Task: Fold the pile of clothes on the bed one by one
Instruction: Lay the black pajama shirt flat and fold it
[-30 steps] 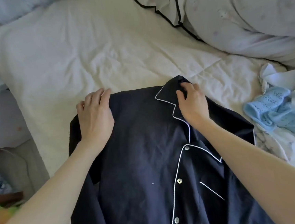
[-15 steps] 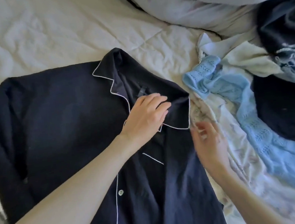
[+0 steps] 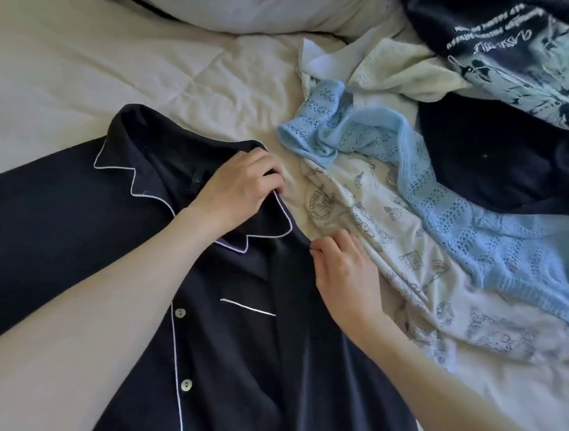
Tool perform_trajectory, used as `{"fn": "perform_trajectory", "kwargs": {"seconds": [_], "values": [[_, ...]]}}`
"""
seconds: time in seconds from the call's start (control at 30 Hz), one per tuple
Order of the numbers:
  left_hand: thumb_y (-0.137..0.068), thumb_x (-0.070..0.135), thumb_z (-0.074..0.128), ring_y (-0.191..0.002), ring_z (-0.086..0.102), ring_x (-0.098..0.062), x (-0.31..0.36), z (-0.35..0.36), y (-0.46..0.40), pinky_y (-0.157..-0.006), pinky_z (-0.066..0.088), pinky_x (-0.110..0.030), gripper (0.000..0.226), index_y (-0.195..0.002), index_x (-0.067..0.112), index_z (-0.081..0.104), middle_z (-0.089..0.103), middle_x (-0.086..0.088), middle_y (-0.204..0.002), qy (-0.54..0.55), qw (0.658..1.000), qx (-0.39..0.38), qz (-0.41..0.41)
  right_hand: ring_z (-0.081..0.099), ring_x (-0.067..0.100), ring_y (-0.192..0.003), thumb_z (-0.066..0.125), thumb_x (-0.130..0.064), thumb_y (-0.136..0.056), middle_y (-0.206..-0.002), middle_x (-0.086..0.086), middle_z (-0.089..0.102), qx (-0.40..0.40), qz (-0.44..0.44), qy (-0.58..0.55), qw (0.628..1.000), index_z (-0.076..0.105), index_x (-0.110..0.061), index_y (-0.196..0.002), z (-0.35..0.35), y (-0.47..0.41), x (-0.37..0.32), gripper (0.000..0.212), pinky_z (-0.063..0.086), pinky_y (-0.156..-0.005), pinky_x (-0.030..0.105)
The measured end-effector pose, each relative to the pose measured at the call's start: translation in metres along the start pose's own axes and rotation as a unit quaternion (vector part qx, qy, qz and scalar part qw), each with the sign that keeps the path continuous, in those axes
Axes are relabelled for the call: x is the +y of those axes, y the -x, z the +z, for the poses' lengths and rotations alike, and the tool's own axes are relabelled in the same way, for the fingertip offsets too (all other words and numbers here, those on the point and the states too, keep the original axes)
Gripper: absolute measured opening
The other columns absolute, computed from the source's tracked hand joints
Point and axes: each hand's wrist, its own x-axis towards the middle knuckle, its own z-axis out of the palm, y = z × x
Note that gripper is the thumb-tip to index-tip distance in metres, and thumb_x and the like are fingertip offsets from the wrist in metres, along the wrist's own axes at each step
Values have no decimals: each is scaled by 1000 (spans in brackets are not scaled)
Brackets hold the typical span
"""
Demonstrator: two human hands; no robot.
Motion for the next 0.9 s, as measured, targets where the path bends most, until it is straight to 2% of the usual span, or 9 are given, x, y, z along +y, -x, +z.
{"fn": "perform_trajectory", "kwargs": {"seconds": [0.2,0.27,0.33,0.43,0.57,0.67,0.77,0.83,0.9], "values": [[-82,-8,54,-87,60,-37,-18,-26,-30,-78,45,-36,20,-89,-3,72,69,-18,-90,29,983,121,-135,57,33,-67,56,1,-89,-88,13,60,-16,50,22,998,66,0,-88,-13,-18,33,10,40,-51,32],[-83,-9,51,-92,58,-39,-24,-27,-24,-81,46,-43,23,-92,-4,72,69,-19,-99,4,986,90,-142,56,31,-84,48,-7,-95,-102,12,57,-34,119,33,992,66,-3,-101,-11,-10,45,19,34,-61,29],[-82,-12,49,-107,53,-40,-23,-19,-7,-87,41,-47,33,-103,-1,71,63,-17,-120,-30,987,3,-157,53,29,-97,47,-11,-96,-108,11,54,-29,168,33,985,66,-5,-106,-10,-3,45,22,33,-68,29],[-76,-13,47,-118,48,-36,-10,-12,6,-91,32,-45,46,-114,4,67,56,-13,-132,-59,977,-20,-203,53,31,-91,61,-13,-89,-98,13,54,54,171,-21,984,63,-1,-98,-13,7,29,15,43,-75,37],[-76,-3,46,-105,62,-30,20,-17,-14,-84,40,-41,37,-103,5,71,69,-8,-111,-58,993,71,-73,54,28,-77,76,-34,-76,-85,7,53,50,166,-24,985,58,-6,-85,-15,47,5,34,50,-65,39],[-79,-1,43,-107,61,-25,37,-11,-15,-85,44,-38,42,-110,11,69,69,-3,-111,-49,997,-10,66,56,25,-68,80,-48,-65,-79,4,57,-34,144,41,988,64,-9,-84,-11,83,-12,46,49,-58,37],[-83,-4,48,-128,43,-25,40,1,0,-99,35,-39,52,-129,19,57,52,-2,-138,-92,979,-162,88,58,25,-62,87,-27,-63,-73,5,60,-57,125,51,989,70,-7,-80,-5,93,-18,32,51,-52,37],[-79,-7,56,-116,54,-30,40,0,2,-90,42,-42,38,-110,12,69,64,-8,-120,-65,985,-142,79,59,29,-62,81,-8,-70,-70,8,62,-46,131,12,990,72,-5,-79,-8,86,-15,13,52,-55,40],[-71,-10,66,-90,64,-32,39,-4,-2,-72,49,-40,19,-83,4,72,70,-11,-87,-32,994,-85,63,61,33,-74,67,-7,-84,-79,11,66,-31,168,-27,985,73,-4,-89,-18,73,-7,8,50,-68,39]]}}
